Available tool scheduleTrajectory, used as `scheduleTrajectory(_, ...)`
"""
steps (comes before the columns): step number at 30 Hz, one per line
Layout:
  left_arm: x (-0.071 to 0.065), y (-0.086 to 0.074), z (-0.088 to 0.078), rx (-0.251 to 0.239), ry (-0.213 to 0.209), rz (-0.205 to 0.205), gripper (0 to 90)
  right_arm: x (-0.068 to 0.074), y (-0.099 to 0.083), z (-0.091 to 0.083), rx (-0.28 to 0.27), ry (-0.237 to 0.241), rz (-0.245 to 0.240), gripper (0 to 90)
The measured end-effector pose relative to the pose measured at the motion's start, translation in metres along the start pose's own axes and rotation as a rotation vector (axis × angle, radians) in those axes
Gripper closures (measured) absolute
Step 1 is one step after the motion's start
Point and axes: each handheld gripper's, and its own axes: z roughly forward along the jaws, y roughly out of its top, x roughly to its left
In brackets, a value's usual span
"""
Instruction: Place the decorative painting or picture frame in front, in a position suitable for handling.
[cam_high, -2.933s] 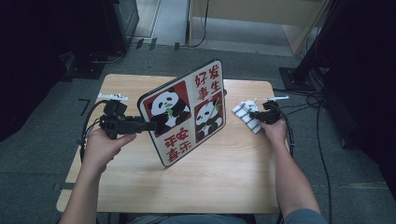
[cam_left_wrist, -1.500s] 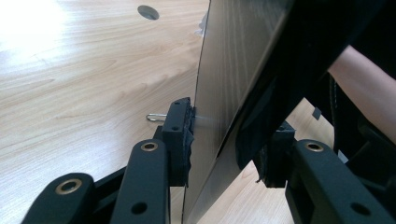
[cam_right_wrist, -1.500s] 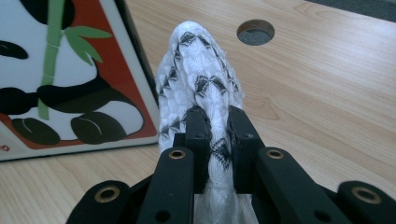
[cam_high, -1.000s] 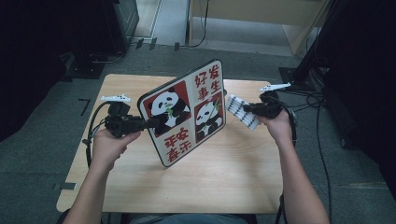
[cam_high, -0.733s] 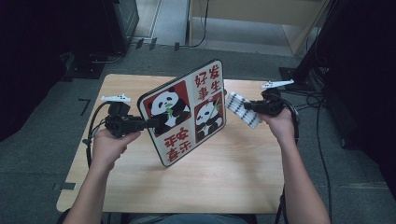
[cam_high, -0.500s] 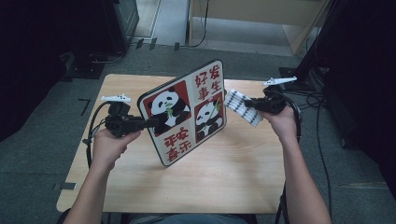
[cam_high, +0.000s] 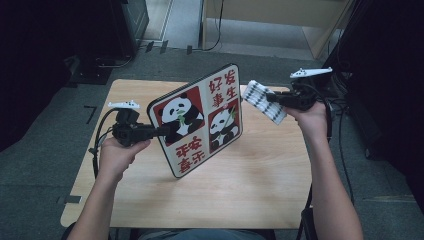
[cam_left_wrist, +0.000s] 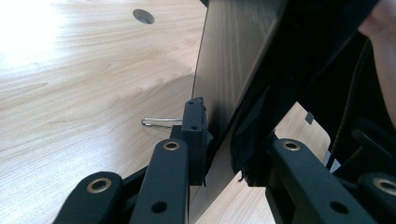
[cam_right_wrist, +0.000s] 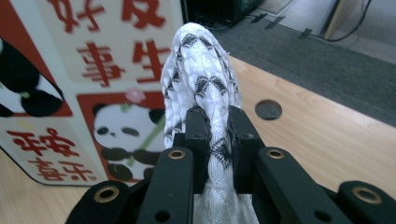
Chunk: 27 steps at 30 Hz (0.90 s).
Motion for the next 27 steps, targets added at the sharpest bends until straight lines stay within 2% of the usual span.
scheduleTrajectory(9, 0.001, 0.000, 0.000, 0.003, -0.005, 0.005, 75.6, 0.011, 0.047, -0.005, -0.022, -0.002, -0.038, 82.1)
scheduleTrajectory(15, 0.001, 0.000, 0.000, 0.005, -0.006, 0.005, 75.7, 0.024, 0.079, -0.010, -0.045, -0.013, -0.081, 81.7)
scheduleTrajectory(20, 0.001, 0.000, 0.000, 0.004, -0.007, 0.009, 75.9, 0.036, 0.100, -0.012, -0.098, -0.004, -0.103, 81.4)
scheduleTrajectory(23, 0.002, 0.000, 0.000, 0.003, -0.014, 0.010, 76.2, 0.045, 0.110, -0.008, -0.113, 0.003, -0.117, 81.2)
scheduleTrajectory(27, 0.003, 0.000, -0.001, 0.004, -0.014, 0.020, 76.5, 0.053, 0.117, 0.006, -0.100, 0.026, -0.118, 80.8)
